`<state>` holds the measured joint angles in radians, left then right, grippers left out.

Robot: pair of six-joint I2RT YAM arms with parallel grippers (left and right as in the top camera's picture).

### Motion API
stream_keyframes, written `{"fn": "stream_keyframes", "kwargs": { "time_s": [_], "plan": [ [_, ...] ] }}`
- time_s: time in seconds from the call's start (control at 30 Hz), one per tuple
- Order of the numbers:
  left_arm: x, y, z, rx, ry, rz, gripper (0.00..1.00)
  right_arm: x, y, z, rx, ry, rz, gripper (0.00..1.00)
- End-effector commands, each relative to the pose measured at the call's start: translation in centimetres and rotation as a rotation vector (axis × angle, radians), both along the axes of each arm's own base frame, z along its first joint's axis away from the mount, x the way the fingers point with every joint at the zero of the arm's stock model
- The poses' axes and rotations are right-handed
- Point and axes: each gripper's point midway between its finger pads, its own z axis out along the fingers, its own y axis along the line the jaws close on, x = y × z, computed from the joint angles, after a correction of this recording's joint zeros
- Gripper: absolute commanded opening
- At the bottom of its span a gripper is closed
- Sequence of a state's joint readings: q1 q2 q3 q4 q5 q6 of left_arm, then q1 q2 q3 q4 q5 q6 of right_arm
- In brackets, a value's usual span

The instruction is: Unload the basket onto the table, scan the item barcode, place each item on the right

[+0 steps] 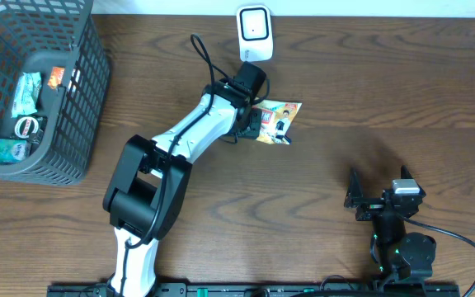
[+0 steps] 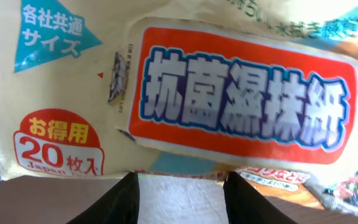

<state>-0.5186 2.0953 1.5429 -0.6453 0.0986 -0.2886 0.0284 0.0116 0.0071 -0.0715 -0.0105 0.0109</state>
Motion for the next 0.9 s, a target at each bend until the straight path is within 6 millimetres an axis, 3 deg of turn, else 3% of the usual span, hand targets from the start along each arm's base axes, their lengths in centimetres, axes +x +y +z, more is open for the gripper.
{"fn": "stream_keyframes", "kwargs": {
  "time_s": [0.0,0.1,0.27,0.37,0.47,0.5,0.57,0.67,0.8,0.87],
  "plan": [
    [0.9,1.2,-0.6,0.043,-0.027,-0.088,0.44,0.0,0.0,-0.1,-0.008,0.001,-0.001,0.99],
    [1.2,1.4,0.1,0.027,-0.027,-0.097,0.44,0.0,0.0,-0.1,-0.008,0.001,-0.001,0.99],
    [2.9,1.4,4.8,-0.018,-0.152,-0.118,0.44,0.0,0.0,-0.1,-0.008,0.001,-0.001,0.99],
    [4.6,3.0,6.6,0.018,-0.235,-0.055,0.44,0.0,0.0,-0.1,-0.008,0.001,-0.001,0.99],
    [5.4,5.4,6.6,0.04,-0.229,0.105,0.44,0.0,0.0,-0.1,-0.008,0.001,-0.001,0.99],
    [5.3,6.5,6.0,0.015,-0.189,0.236,0.44,0.0,0.0,-0.1,-0.008,0.001,-0.001,0.99],
    [5.3,6.9,5.5,-0.029,-0.154,0.362,0.44,0.0,0.0,-0.1,-0.008,0.001,-0.001,0.99],
    [5.7,4.7,6.0,-0.148,-0.14,0.341,0.44,0.0,0.0,-0.1,-0.008,0.001,-0.001,0.99],
    [6.1,-0.9,8.3,-0.378,-0.166,0.139,0.54,0.0,0.0,-0.1,-0.008,0.001,-0.001,0.99],
    [6.4,-1.8,8.8,-0.393,-0.197,0.119,0.54,0.0,0.0,-0.1,-0.008,0.001,-0.001,0.99]
  ]
}}
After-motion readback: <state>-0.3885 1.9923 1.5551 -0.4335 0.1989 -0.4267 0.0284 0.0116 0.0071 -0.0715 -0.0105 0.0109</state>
